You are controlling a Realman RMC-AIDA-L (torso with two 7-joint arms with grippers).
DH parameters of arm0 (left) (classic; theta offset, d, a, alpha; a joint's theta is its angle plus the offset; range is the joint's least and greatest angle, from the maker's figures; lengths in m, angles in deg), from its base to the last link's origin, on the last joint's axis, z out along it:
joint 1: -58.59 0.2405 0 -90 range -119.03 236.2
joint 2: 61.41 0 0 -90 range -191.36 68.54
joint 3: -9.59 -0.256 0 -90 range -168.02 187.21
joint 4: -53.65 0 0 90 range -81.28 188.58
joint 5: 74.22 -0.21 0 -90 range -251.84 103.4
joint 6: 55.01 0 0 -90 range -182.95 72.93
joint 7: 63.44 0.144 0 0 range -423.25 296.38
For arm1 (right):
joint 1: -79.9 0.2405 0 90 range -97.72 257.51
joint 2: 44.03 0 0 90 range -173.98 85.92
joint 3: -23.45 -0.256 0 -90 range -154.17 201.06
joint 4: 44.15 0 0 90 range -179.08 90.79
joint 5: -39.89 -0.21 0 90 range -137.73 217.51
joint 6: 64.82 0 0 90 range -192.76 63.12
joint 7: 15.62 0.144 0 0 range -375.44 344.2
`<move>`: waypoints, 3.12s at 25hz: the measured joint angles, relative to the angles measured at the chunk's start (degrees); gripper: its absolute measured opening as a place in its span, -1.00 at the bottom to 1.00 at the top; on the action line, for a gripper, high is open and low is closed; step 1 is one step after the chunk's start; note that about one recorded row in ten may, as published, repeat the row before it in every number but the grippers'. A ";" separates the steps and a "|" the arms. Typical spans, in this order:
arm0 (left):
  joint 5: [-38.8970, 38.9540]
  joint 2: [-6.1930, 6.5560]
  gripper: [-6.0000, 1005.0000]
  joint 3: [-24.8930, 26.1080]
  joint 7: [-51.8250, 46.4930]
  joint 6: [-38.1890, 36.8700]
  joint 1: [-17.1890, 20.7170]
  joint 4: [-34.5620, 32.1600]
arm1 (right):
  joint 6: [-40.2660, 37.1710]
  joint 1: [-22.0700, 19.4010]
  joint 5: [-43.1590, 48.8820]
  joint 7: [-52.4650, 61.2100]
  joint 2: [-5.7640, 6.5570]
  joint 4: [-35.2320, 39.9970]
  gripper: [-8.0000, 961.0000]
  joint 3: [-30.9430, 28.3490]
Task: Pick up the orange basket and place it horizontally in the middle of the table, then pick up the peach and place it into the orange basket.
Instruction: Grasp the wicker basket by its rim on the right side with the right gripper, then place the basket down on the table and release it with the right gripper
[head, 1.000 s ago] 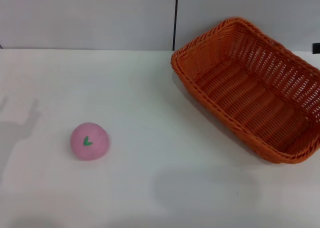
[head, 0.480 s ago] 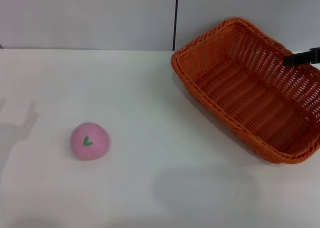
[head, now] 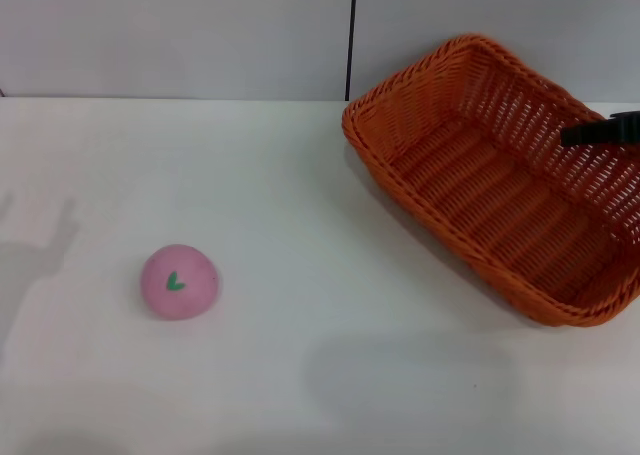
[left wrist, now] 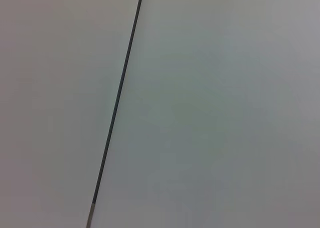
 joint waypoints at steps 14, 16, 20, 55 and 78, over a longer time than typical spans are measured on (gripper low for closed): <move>-0.02 0.05 0.59 0.01 0.00 0.13 0.48 -0.03 | -1.18 -0.16 -0.12 -2.64 -1.35 1.95 -0.61 -0.01; -0.03 0.05 0.59 0.01 0.00 0.18 0.54 -0.06 | -3.00 -0.16 -0.13 -3.86 -1.79 3.47 -0.61 -0.02; -0.03 0.08 0.59 0.01 0.00 0.27 0.64 -0.08 | -9.40 -0.14 -0.17 -8.02 -2.92 8.78 -0.62 0.41; -0.09 0.18 0.59 0.12 0.00 6.97 6.33 -0.36 | -18.66 -3.87 -13.94 -45.45 -6.77 25.94 -0.64 18.99; -0.54 -0.32 0.59 -1.06 -0.05 6.80 5.45 -1.13 | -10.93 -3.52 -16.18 -52.43 -7.11 18.46 -0.56 19.12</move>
